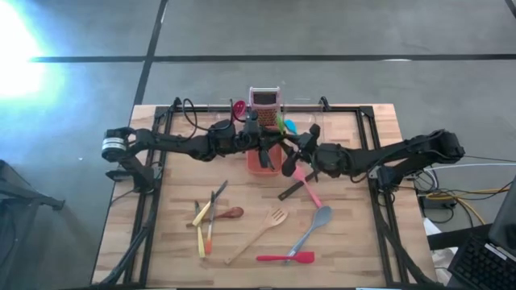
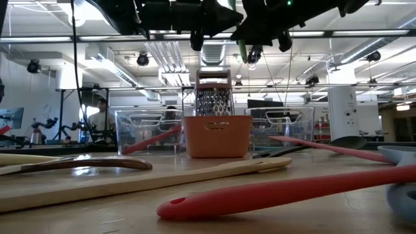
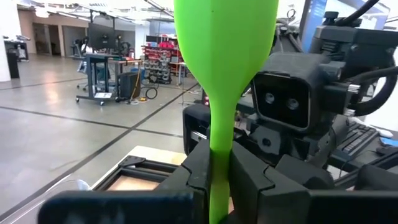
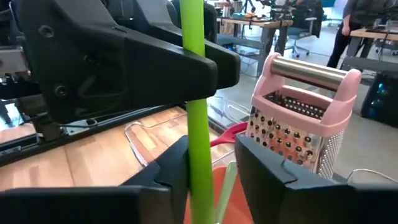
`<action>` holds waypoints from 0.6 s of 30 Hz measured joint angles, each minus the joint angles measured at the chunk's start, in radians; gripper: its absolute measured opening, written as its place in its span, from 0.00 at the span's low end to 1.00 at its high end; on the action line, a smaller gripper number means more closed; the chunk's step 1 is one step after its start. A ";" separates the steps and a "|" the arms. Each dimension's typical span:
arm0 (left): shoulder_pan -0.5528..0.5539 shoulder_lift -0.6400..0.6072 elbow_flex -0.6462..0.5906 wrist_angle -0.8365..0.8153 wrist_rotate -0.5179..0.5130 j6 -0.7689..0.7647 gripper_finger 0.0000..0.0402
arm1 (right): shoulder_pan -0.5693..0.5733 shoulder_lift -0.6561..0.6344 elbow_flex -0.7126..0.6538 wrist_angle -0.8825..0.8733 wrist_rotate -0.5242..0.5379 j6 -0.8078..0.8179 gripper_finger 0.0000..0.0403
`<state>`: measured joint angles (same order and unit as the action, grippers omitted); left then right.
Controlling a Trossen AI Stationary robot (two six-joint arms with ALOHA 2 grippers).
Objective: Pick & Place Kitchen Items
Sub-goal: Put the green spatula into the right transparent bin
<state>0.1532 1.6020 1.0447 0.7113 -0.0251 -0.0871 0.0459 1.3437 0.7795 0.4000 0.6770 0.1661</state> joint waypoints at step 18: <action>0.000 0.000 0.000 -0.026 0.028 0.038 0.26 | 0.003 -0.027 0.000 -0.013 0.045 -0.071 0.05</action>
<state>0.1532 1.6020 1.0443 0.6853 0.0033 -0.0488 0.0486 1.3165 0.7795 0.3865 0.7225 0.0948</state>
